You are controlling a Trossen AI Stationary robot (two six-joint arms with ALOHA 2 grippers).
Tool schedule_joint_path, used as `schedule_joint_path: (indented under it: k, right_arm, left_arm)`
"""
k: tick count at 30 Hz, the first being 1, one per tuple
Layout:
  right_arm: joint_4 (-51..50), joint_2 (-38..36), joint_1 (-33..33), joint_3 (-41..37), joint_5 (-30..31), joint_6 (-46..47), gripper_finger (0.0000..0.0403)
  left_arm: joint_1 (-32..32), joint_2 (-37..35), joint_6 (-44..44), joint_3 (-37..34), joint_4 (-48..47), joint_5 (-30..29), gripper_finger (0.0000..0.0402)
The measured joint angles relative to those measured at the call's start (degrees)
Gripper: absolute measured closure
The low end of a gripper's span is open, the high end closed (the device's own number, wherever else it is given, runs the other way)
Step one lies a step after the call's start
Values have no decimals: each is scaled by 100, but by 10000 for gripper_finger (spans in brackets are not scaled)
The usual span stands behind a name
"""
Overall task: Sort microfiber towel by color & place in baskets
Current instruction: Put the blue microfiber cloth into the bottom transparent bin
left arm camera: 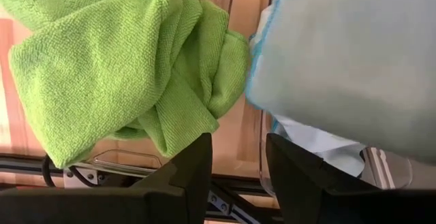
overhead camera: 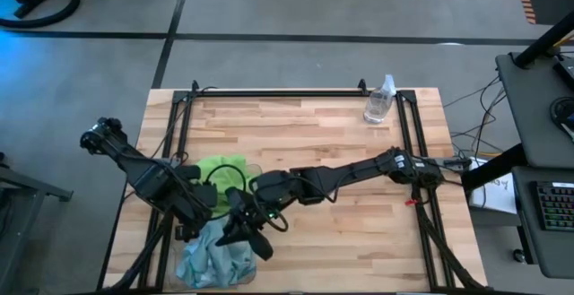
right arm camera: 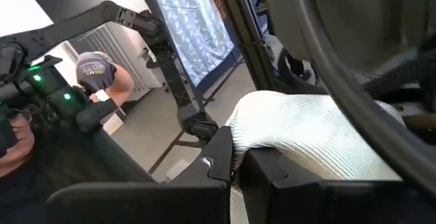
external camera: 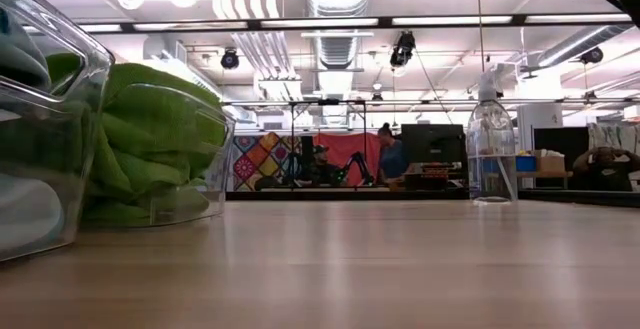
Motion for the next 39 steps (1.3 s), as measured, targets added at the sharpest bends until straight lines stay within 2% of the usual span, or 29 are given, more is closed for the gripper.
schedule_joint_path:
  k: [7, 22, 33, 39]
  right_arm:
    - [-458, 102, 9, -7, 4, -48, 394]
    - [-608, 1207, 17, -28, -2, 155, 394]
    - [-607, 1284, -5, -26, -158, 176, 394]
    - [-627, 1230, -26, -4, -448, 862, 356]
  left_arm:
    - [-22, -175, -185, 0, -1, -113, 278]
    - [-37, -279, -302, 0, 5, -243, 278]
    - [-37, -276, -302, 0, 4, -243, 278]
    - [-37, -276, -302, 0, 4, -242, 278]
